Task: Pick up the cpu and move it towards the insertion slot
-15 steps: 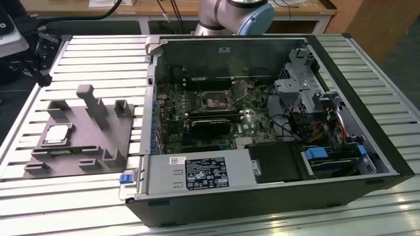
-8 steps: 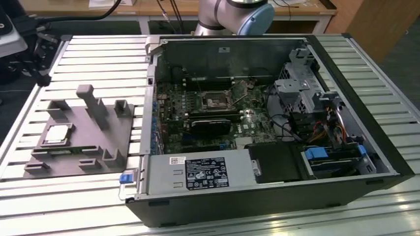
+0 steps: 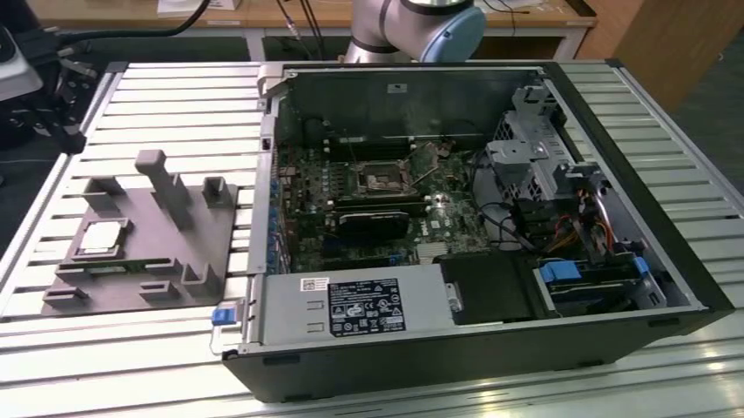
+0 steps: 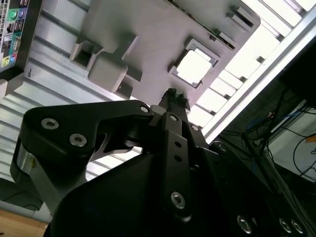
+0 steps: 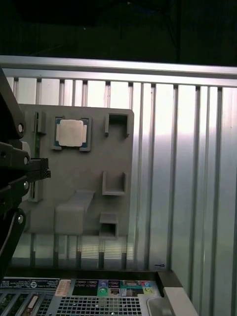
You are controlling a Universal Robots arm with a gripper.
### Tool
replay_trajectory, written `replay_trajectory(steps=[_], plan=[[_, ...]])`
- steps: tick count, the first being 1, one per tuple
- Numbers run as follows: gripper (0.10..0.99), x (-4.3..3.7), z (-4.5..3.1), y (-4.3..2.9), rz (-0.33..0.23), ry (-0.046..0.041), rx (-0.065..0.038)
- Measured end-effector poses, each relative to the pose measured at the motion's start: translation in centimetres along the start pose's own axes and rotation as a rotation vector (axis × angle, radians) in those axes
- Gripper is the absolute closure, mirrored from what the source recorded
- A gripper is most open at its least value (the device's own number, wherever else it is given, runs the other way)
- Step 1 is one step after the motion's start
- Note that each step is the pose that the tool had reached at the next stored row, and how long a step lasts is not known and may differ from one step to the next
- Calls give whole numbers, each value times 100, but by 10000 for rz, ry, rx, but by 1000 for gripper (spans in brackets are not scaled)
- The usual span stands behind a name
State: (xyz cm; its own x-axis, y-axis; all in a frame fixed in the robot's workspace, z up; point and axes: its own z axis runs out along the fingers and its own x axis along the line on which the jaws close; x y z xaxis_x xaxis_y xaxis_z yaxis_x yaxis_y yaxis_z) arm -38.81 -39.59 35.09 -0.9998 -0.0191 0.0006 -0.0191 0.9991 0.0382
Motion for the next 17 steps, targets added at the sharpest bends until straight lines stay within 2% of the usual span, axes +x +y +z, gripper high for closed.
replay_trajectory(steps=[17], plan=[[980,144,42,1,0,-1,-1]])
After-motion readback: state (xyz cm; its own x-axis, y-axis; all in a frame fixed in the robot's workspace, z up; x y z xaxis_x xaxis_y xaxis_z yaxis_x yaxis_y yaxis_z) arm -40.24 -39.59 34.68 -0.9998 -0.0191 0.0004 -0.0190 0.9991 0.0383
